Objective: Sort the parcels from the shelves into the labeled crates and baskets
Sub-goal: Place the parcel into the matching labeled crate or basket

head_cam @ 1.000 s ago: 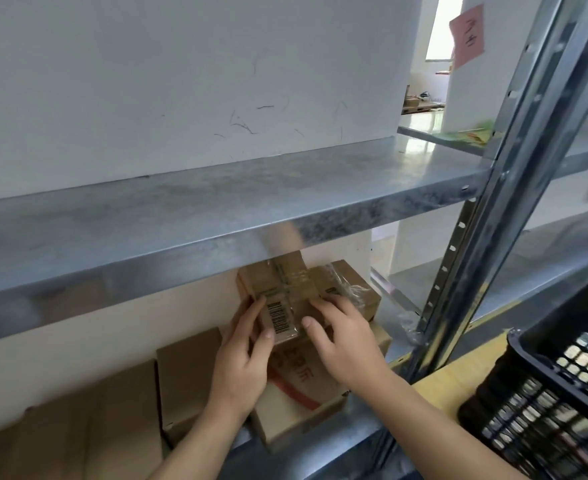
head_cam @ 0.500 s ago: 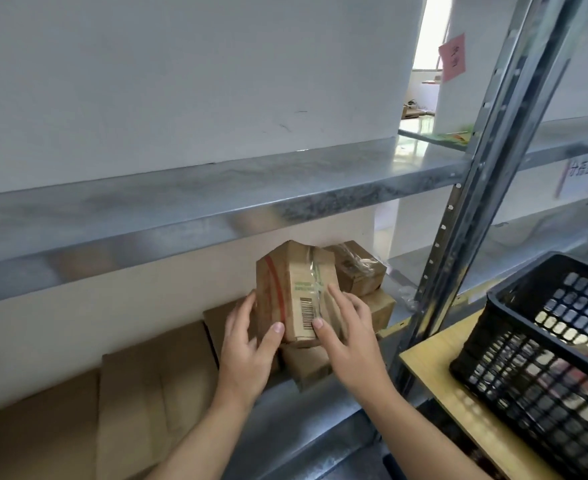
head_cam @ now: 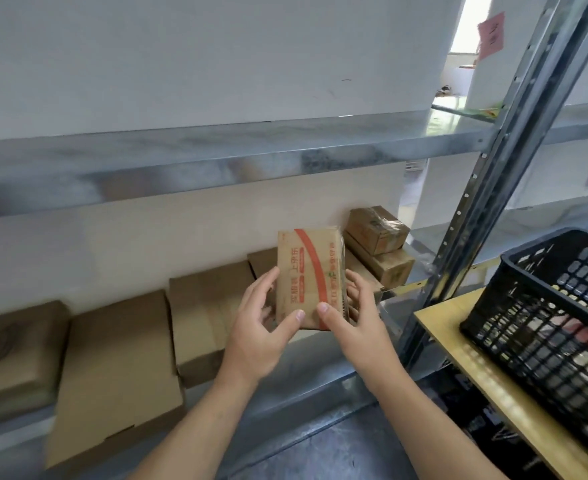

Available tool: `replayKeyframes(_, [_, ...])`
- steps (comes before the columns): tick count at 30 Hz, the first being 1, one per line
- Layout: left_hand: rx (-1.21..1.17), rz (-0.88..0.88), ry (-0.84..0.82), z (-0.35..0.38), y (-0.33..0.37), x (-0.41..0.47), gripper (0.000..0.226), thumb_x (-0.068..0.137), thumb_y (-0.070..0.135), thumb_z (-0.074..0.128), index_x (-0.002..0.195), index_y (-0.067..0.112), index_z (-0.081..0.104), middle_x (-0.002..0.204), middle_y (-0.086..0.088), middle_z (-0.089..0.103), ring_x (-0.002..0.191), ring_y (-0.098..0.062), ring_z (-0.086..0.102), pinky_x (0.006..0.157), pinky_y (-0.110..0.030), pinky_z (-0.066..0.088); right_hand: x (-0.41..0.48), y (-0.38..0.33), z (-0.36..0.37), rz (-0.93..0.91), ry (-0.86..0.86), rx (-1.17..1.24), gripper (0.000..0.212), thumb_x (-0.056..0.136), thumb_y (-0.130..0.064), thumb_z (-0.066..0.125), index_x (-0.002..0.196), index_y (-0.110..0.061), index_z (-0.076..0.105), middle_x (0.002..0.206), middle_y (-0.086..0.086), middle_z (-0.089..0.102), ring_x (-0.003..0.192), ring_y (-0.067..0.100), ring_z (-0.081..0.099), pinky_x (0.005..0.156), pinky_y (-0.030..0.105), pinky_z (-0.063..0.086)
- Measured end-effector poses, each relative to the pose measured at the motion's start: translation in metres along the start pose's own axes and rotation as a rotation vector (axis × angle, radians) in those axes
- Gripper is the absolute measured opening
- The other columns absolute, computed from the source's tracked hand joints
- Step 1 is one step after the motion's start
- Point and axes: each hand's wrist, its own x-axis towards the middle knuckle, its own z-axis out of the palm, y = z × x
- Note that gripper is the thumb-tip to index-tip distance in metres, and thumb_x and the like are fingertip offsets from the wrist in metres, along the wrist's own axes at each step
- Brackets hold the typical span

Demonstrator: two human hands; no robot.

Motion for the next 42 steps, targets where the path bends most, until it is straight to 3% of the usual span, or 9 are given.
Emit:
replayKeyframes(3, [-0.094,-0.019,0.118,-0.008,0.008,-0.015,0.058,0.089,0.021,0.069,0.132,0.047,0.041,0.147,0.017,0.038,0.13,0.006,0.043,0.094,-0.012,0.046,-0.013,0.001,0.006,0.02,-0.039,0.232,0.062,0.092,-0.035,0.07,0.145,-0.047,0.039,0.133,-0.013,0.063,0.121,0.009,0.063,0.1,0.044,0.056])
replayKeyframes(7, [-0.136,-0.128,0.165,-0.016,0.009,-0.037,0.048,0.09,0.04,0.053,0.135,0.053,0.042,0.15,0.024,0.036,0.137,0.004,0.036,0.115,-0.033,0.034,-0.029,0.001,0.008,0.164,-0.096,0.58,0.055,0.086,-0.032,0.063,0.137,-0.046,0.049,0.126,0.001,0.07,0.12,0.026,0.065,0.096,0.055,0.055])
replayKeyframes(13, [-0.036,-0.162,0.151,-0.004,0.034,-0.081,0.045,0.091,0.044,0.052,0.136,0.051,0.047,0.152,0.02,0.035,0.141,0.005,0.029,0.119,-0.041,0.028,-0.059,0.004,-0.005,0.239,-0.31,0.564,0.052,0.095,-0.036,0.056,0.145,-0.043,0.046,0.133,0.002,0.067,0.128,0.03,0.059,0.104,0.067,0.046])
replayKeyframes(21, [0.303,-0.145,0.372,-0.022,0.055,-0.158,0.053,0.081,0.051,0.064,0.129,0.055,0.042,0.151,0.022,0.023,0.132,0.024,0.019,0.098,0.001,0.022,-0.094,0.009,0.002,-0.052,-0.397,0.109,0.057,0.103,-0.032,0.057,0.137,-0.073,0.035,0.152,-0.024,0.043,0.141,0.001,0.042,0.116,0.042,0.043])
replayKeyframes(27, [0.396,-0.174,0.511,-0.071,0.062,-0.207,0.062,0.08,0.057,0.062,0.138,0.039,0.046,0.141,0.017,0.047,0.132,-0.003,0.043,0.107,-0.037,0.044,-0.116,-0.019,0.053,-0.128,-0.565,0.006,0.053,0.095,-0.056,0.059,0.145,-0.055,0.04,0.156,-0.025,0.038,0.141,-0.008,0.034,0.119,0.039,0.037])
replayKeyframes(30, [0.441,-0.163,0.6,-0.1,0.067,-0.23,0.063,0.081,0.054,0.063,0.139,0.034,0.048,0.138,0.014,0.049,0.13,-0.007,0.047,0.104,-0.043,0.047,-0.127,-0.034,0.087,-0.142,-0.651,-0.002,0.056,0.086,-0.067,0.059,0.138,-0.062,0.04,0.153,-0.024,0.041,0.14,-0.003,0.039,0.117,0.042,0.04])
replayKeyframes(36, [0.58,-0.16,0.767,-0.179,0.082,-0.28,0.063,0.08,0.05,0.063,0.138,0.03,0.05,0.139,0.01,0.048,0.132,-0.007,0.044,0.107,-0.026,0.042,-0.161,-0.066,0.178,-0.161,-0.908,0.226,0.055,0.096,-0.024,0.07,0.136,-0.056,0.048,0.133,-0.032,0.059,0.126,-0.002,0.056,0.095,0.034,0.055])
replayKeyframes(39, [0.65,-0.149,0.825,-0.23,0.093,-0.312,0.058,0.081,0.035,0.069,0.135,0.032,0.05,0.136,0.007,0.05,0.129,-0.008,0.047,0.1,-0.012,0.039,-0.191,-0.086,0.235,-0.199,-1.004,0.264,0.064,0.086,-0.031,0.074,0.137,-0.055,0.043,0.134,-0.03,0.058,0.126,-0.002,0.056,0.094,0.03,0.055])
replayKeyframes(42, [0.687,-0.156,0.902,-0.282,0.102,-0.352,0.06,0.079,0.027,0.069,0.134,0.036,0.049,0.135,0.008,0.049,0.127,-0.009,0.049,0.096,-0.018,0.047,-0.231,-0.103,0.298,-0.229,-1.051,0.308,0.069,0.082,-0.033,0.077,0.135,-0.055,0.04,0.136,-0.027,0.055,0.126,-0.011,0.051,0.105,0.029,0.049])
